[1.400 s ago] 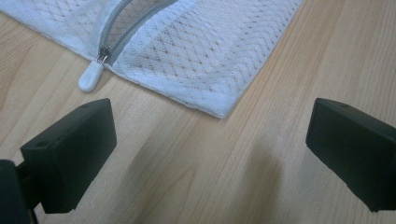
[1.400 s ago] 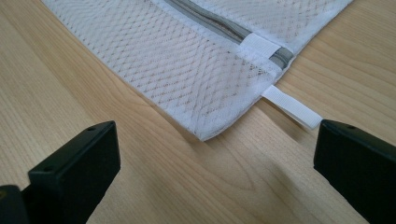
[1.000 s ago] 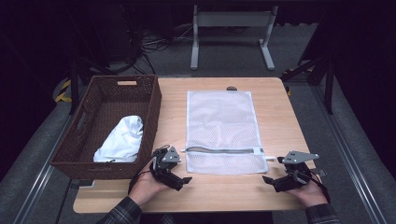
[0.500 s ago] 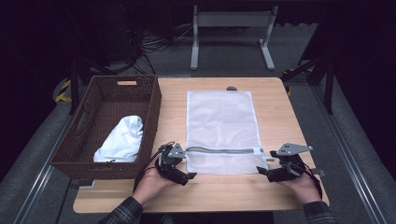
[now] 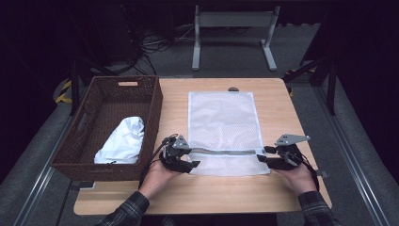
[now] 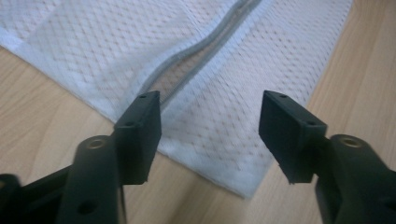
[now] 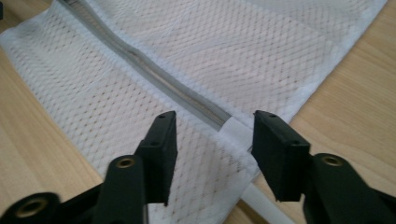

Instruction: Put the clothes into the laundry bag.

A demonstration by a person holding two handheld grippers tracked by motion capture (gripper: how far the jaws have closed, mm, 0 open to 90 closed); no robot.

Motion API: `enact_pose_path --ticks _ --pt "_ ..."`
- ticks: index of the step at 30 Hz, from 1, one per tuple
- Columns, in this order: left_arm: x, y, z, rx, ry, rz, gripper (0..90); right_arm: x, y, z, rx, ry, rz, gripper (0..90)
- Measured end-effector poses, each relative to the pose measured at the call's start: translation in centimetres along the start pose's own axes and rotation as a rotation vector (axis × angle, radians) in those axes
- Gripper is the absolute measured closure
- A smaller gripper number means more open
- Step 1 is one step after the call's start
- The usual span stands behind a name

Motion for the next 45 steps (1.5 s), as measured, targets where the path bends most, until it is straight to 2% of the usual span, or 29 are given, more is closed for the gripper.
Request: enact_pose_path --ticks 9,12,14,21,25,31,39,45 --pt "-2.2 -1.3 -0.6 -0.023 0.019 0.030 70.7 -1.0 1.4 -0.5 0.025 0.006 -0.002 80.6" --pt "-2.8 -1.9 -0.9 -0.035 0.026 0.044 85.8 -1.2 1.8 -1.2 0.031 -0.012 0.006 88.0" --pt "-3.1 -2.4 -1.1 -0.046 0.026 0.052 90.0 -1.3 2.0 -1.7 0.038 -0.022 0.008 90.0" --pt "-2.7 -3.8 -1.9 -0.086 -0.003 0.088 90.0 -1.0 3.0 -3.6 0.054 -0.074 0.001 90.0" --pt "-2.4 -4.2 -2.2 -0.090 -0.017 0.101 90.0 -0.7 3.2 -3.8 0.063 -0.091 0.009 90.0" --pt "-1.7 -4.7 -3.0 -0.095 -0.064 0.113 90.0 -0.5 3.1 -4.1 0.064 -0.111 0.022 90.0" --pt "-1.5 -4.8 -3.3 -0.105 -0.086 0.103 90.0 -0.3 3.1 -4.3 0.069 -0.129 0.030 90.0" --pt "-1.6 -4.5 -3.4 -0.096 -0.092 0.092 90.0 -0.3 3.1 -4.2 0.073 -0.136 0.034 90.0"
Point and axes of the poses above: each handheld gripper's, and its own axes: z roughly backward along the jaws, x roughly out of its underside, y roughly to its right, the point moved 4 cm from there along -z, roughly forward along the jaws, and after that the axes turned 4 degrees about z, right-handed, at the moved point
